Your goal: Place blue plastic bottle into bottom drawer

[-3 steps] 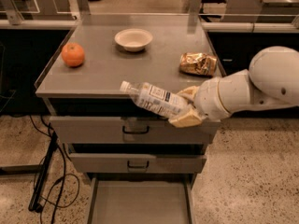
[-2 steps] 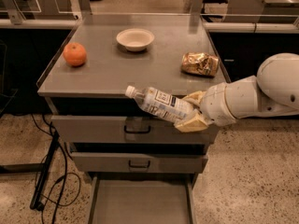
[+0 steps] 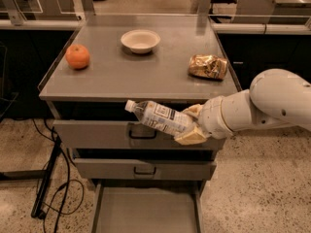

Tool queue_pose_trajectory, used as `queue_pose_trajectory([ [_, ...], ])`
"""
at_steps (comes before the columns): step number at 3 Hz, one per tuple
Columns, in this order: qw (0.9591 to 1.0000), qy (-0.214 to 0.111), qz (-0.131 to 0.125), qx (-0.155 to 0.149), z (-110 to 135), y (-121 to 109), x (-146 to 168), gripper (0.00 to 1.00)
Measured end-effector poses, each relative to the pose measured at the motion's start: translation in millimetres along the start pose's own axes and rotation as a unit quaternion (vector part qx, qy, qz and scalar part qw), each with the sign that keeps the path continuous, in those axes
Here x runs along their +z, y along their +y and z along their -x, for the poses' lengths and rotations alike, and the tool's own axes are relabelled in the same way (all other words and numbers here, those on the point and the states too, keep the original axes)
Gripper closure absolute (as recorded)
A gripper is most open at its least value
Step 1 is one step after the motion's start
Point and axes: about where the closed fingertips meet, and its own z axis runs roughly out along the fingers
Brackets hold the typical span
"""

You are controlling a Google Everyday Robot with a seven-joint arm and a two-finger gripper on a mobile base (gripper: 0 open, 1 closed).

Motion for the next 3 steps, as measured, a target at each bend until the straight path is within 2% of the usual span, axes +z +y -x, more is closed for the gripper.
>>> queue_pose_trajectory([
  [1,0.9999,0.006,0.010,0.005,-22,7,51,1.00],
  [2,0.9998,0.003,0.006,0.019,-46,18,87,1.00],
  [3,0.9998,0.004,0.005,0.018,-46,19,87,1.00],
])
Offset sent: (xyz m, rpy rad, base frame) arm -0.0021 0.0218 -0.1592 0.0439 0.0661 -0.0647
